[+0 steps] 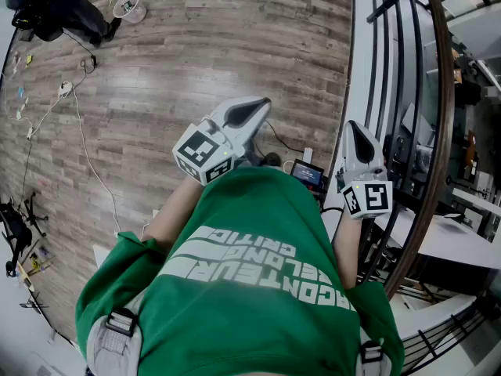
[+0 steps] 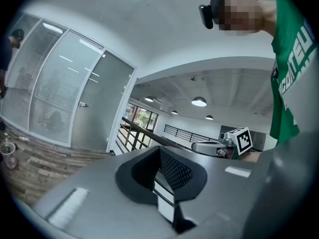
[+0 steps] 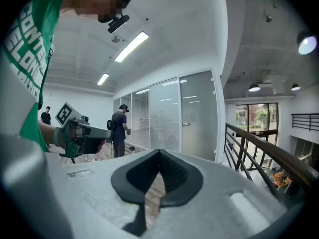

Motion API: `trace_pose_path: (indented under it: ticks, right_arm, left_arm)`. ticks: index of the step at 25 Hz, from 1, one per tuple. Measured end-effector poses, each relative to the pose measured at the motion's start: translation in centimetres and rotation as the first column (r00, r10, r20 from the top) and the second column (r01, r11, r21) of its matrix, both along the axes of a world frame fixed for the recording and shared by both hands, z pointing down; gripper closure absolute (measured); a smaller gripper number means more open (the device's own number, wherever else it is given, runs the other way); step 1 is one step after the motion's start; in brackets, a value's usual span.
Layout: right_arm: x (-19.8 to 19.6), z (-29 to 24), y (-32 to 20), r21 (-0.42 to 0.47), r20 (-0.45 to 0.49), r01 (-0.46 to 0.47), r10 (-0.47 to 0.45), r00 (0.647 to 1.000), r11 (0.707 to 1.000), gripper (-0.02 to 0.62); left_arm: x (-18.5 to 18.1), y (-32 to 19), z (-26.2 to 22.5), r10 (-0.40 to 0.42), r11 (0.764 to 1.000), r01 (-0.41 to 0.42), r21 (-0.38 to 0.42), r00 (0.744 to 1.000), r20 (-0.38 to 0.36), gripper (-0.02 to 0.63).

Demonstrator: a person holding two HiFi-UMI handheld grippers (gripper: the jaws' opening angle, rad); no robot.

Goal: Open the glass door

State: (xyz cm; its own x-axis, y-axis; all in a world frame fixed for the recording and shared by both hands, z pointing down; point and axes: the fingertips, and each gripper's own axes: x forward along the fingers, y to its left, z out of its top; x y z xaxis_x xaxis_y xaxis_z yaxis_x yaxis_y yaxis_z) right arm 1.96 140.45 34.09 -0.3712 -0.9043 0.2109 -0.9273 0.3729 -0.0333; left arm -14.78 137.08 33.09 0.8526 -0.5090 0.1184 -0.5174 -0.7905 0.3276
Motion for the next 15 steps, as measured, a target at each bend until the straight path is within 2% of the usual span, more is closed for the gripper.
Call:
trace_pose_path:
  ticks: [15]
  right_arm:
    - [-1.8, 0.3, -0.5, -0.013, -0.005, -0.037, 0.037, 0.999, 0.999, 0.603]
  left_arm:
    - [-3.3, -0.7, 1.1, 0.012, 1.0, -0.012, -0.028, 1.0, -0.006, 0.592]
